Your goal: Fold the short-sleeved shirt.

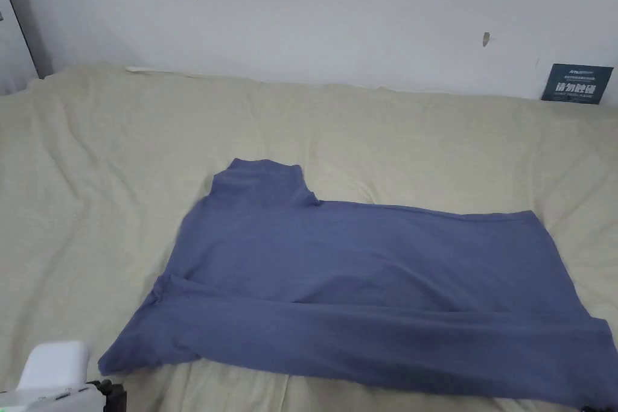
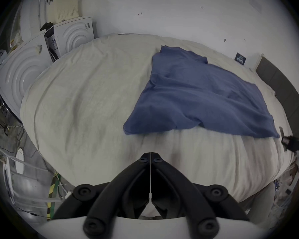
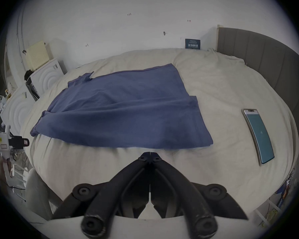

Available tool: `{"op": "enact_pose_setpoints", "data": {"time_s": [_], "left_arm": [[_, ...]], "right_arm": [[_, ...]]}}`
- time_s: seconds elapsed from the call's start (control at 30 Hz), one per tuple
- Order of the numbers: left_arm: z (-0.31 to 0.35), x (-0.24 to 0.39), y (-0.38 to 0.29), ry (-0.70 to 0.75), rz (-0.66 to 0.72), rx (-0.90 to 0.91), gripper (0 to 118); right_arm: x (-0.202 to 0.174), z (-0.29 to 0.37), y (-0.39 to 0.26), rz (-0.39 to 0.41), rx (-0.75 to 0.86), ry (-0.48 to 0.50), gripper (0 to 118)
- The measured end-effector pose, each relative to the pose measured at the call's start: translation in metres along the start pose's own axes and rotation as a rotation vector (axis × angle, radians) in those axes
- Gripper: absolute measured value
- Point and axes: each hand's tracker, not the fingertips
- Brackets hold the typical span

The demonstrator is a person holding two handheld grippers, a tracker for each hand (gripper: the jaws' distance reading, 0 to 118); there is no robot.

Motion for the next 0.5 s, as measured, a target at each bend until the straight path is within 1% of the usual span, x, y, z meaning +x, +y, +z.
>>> {"op": "enact_pose_setpoints", "data": {"time_s": [0.03,0.07,0.1,0.13,0.17,0.2,0.23,0.27,0.3,0.33,0.37,0.4,0.47,0.5], "left_arm": [[0.0,-0.002,0.008,-0.025,0.026,0.016,2],[-0.002,-0.005,0.015,-0.016,0.042,0.027,15],[-0.005,-0.007,0.021,-0.02,0.043,0.036,56],[-0.009,-0.007,0.029,0.004,0.033,0.04,90],[-0.016,-0.007,0.035,0.019,0.016,0.037,113],[-0.025,-0.008,0.041,0.031,-0.031,0.031,118],[-0.033,-0.01,0.046,0.03,-0.051,0.029,118],[-0.044,-0.012,0.052,0.034,-0.054,-0.025,118],[-0.048,-0.01,0.054,0.034,-0.027,-0.057,118],[-0.056,-0.014,0.056,-0.003,0.005,-0.047,117],[-0.063,-0.017,0.056,-0.031,0.04,-0.054,112],[-0.067,-0.018,0.057,-0.03,0.077,-0.076,95],[-0.07,-0.013,0.056,-0.039,0.071,-0.075,83],[-0.071,-0.006,0.056,0.025,0.032,-0.091,80]], "right_arm": [[0.001,0.001,0.001,-0.002,0.001,0.001,0],[0.001,0.002,0.001,-0.002,0.003,-0.004,0],[0.002,0.003,0.003,0.0,0.006,-0.006,0],[0.003,0.004,0.005,-0.002,0.013,-0.011,0],[0.005,0.005,0.006,-0.008,0.018,-0.013,0],[0.007,0.006,0.007,-0.017,0.021,-0.004,0],[0.009,0.007,0.008,-0.029,0.027,0.001,0],[0.009,0.007,0.009,-0.032,0.027,-0.001,0],[0.009,0.007,0.009,-0.031,0.027,-0.004,0],[0.009,0.007,0.009,-0.027,0.029,-0.015,0],[0.009,0.007,0.008,-0.025,0.027,-0.021,0],[0.01,0.007,0.008,-0.025,0.024,-0.021,0],[0.013,0.005,0.006,-0.029,0.014,-0.022,0],[0.015,0.004,0.006,-0.03,0.011,-0.024,0]]}}
